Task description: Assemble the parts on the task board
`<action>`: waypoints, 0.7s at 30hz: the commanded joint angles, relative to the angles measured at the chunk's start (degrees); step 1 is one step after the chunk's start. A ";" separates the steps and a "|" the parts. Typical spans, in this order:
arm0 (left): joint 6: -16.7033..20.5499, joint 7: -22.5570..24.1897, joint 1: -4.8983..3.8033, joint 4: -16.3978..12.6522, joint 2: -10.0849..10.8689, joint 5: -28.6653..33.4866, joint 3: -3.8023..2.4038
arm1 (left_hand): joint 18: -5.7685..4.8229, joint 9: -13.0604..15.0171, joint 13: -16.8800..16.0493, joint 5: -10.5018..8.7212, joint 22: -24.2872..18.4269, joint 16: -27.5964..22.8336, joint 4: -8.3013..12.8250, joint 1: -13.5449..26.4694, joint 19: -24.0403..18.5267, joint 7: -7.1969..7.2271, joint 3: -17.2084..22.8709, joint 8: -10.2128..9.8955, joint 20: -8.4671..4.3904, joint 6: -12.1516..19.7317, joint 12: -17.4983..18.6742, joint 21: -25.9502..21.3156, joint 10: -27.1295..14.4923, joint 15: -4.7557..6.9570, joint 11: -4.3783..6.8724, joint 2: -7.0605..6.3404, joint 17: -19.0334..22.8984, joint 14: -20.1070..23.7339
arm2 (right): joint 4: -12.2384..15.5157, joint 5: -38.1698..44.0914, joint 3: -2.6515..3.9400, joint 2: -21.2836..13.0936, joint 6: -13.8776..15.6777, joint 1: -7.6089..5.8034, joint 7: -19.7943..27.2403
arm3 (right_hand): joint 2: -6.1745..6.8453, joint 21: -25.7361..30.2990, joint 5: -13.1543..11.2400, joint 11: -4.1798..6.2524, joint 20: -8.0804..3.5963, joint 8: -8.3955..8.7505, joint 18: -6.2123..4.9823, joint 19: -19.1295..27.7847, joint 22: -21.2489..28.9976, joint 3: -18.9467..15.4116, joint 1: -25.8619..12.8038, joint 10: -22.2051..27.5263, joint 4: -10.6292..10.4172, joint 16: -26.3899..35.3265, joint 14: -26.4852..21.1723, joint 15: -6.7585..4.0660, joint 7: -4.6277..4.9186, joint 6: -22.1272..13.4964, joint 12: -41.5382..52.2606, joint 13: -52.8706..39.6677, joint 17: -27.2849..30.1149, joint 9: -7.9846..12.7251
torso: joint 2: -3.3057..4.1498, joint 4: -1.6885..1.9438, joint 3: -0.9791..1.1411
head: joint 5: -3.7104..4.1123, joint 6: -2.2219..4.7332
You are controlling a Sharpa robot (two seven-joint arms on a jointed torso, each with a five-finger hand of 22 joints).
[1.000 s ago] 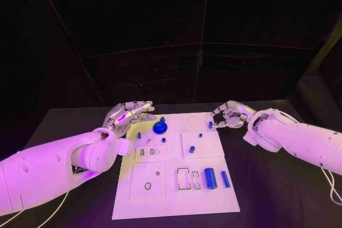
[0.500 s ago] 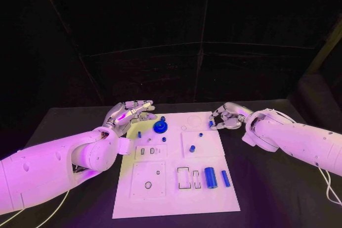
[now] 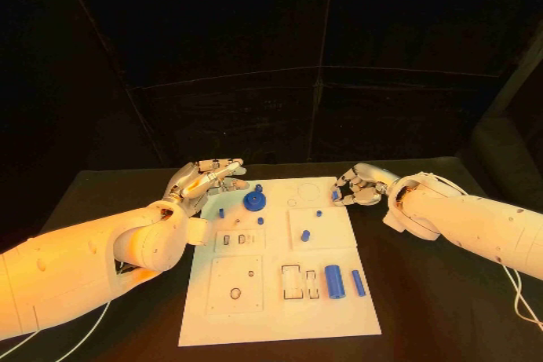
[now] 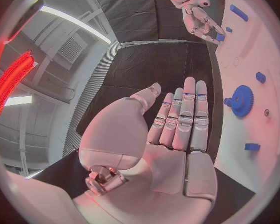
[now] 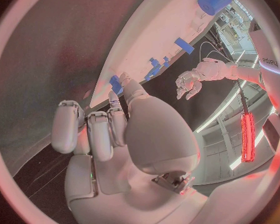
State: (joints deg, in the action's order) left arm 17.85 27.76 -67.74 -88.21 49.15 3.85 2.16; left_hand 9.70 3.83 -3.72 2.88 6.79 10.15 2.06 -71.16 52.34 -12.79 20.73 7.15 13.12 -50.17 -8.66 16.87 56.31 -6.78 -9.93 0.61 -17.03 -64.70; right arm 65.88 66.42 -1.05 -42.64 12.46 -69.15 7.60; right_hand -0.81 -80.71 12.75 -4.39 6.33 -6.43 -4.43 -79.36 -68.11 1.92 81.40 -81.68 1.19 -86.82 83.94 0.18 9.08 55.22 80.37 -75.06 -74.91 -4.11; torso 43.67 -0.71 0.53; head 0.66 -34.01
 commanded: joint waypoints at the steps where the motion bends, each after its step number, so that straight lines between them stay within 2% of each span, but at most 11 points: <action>1: -0.86 0.43 -0.05 -0.07 0.01 -0.26 -0.01 | 0.75 0.01 0.08 0.10 -0.08 -0.35 -0.05 0.66 -0.12 -0.36 0.43 0.19 0.04 -0.46 -0.18 -0.27 0.28 0.04 0.01 0.04 -0.05 0.13 | -0.15 0.32 0.04 0.07 -0.53 -0.09 0.04 | -0.67 -0.07 -0.29 0.37 -0.43 -0.37 0.14 -0.23 -0.13 0.49 -0.09 -0.15 -0.03 -0.11 4.48 -0.45 -0.04 0.68 0.29 -3.75 -7.74 0.01 | -0.01 -0.03 0.00 | -0.03 -0.04; 12: -0.84 0.41 -0.05 -0.09 0.01 -0.26 -0.01 | 0.75 0.01 0.08 0.10 -0.08 -0.35 -0.05 0.66 -0.12 -0.36 0.43 0.19 0.04 -0.46 -0.18 -0.27 0.28 0.04 0.01 0.04 -0.05 0.13 | -0.49 0.32 0.04 0.37 -0.66 -0.09 -0.08 | -1.73 -0.20 -1.08 1.03 -0.89 -0.97 0.19 -0.43 -0.44 1.58 -0.75 -0.47 0.19 -0.19 4.53 -0.98 -0.83 2.92 0.59 -4.12 -7.96 0.02 | 0.00 0.01 0.01 | 0.03 -0.24; 16: -0.84 0.39 -0.05 -0.05 0.03 -0.26 -0.01 | 0.75 0.01 0.08 0.10 -0.08 -0.35 -0.05 0.66 -0.12 -0.36 0.43 0.19 0.04 -0.46 -0.18 -0.27 0.28 0.04 0.01 0.04 -0.05 0.13 | -0.59 0.30 0.04 0.49 -0.51 -0.09 -0.02 | -1.87 -0.24 -1.23 1.12 -0.97 -1.02 0.21 -0.48 -0.53 1.77 -0.90 -0.56 0.22 -0.21 4.55 -1.08 -0.94 3.22 0.68 -4.23 -8.02 0.04 | -0.01 -0.01 0.00 | 0.08 -0.52; 21: -0.83 0.39 -0.05 -0.05 0.06 -0.26 -0.01 | 0.74 0.00 0.09 0.10 -0.09 -0.39 -0.02 0.73 -0.13 -0.41 0.54 0.18 0.05 -0.43 -0.16 -0.27 0.26 0.03 -0.02 0.00 -0.07 0.14 | -0.59 0.27 0.04 0.56 -0.20 -0.08 0.00 | -1.99 -0.31 -1.36 1.21 -1.04 -1.05 0.25 -0.57 -0.70 1.94 -1.04 -0.66 0.23 -0.27 4.58 -1.15 -1.03 3.47 0.78 -4.34 -8.16 0.05 | -0.01 0.01 -0.01 | 0.10 -0.53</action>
State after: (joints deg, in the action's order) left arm 17.84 27.76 -67.74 -88.20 49.18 3.85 2.16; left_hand 9.70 3.83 -3.72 2.88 6.79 10.15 2.06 -71.16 52.34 -12.79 21.06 7.15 13.12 -50.17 -8.65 16.87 56.31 -6.78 -9.93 0.61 -17.02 -64.70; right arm 65.32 66.61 -1.05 -42.12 12.31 -69.14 7.43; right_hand -2.23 -80.71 11.63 -3.67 5.71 -7.10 -4.43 -79.97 -68.78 3.44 80.58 -82.40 1.41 -86.82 83.94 -0.64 8.06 58.18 80.78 -75.10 -74.91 -4.09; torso 43.66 -0.72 0.53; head 0.77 -34.51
